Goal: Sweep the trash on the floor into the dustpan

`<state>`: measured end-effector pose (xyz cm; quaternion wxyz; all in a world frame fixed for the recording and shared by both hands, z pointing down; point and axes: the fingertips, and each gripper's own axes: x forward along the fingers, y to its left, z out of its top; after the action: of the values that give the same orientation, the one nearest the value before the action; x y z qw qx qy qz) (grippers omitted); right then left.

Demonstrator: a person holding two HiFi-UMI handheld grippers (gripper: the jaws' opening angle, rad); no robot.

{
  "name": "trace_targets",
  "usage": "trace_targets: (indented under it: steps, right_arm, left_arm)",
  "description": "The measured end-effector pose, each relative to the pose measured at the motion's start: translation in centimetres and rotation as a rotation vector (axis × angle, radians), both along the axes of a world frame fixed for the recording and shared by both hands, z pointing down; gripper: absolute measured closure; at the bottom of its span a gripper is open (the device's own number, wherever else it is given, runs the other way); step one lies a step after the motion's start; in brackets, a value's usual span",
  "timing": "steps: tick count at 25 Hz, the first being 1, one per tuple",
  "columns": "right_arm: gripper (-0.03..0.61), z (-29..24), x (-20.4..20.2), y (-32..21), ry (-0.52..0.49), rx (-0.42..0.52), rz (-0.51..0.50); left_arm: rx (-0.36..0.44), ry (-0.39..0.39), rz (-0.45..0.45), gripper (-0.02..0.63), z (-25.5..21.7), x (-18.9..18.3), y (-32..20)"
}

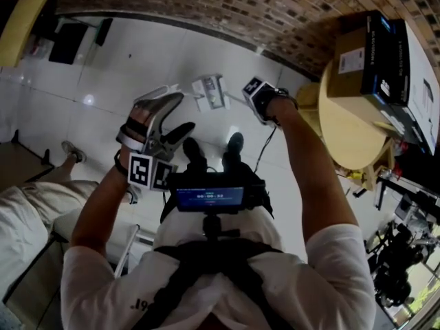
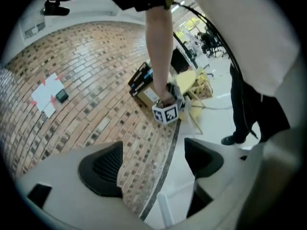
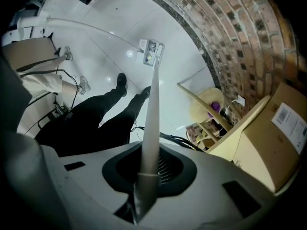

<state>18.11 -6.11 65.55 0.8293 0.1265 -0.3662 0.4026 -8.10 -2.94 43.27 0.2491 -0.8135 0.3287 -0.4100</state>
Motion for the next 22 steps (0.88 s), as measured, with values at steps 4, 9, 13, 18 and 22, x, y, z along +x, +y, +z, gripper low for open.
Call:
trace_targets:
  steps: [4,9,13,18,22]
  right_arm:
    - [0.518,0.8,-0.5,0.3,-0.018,-0.028,0.074]
    - [0.514,-1.9,-1.6,0.8,-0.044,-0.009,0.176]
    - [0.512,-1.2,-1.1,0.6,-0.032,-0.007,0.199]
    - [0.513,-2.7,0.4,-1.6,0.024,0.089,0.070]
    - [0.512,-3.2,0.7,0.1,0.037,0.094,-0.048]
  left_arm:
    - [-0.105,0.212,0.093,0.218,0.3,7.7,2.3]
    - [-0.271,0.348,0.126,0.222,3.3,16.0,1.6]
    - [-0.407,0.425,0.074,0.222,6.8,20.4,0.5]
    - [-0.604,0.473,-0.162,0.222,16.2,18.2,-1.0]
    - [-0.746,0.356,-0.216,0.222,23.3,18.4,0.1]
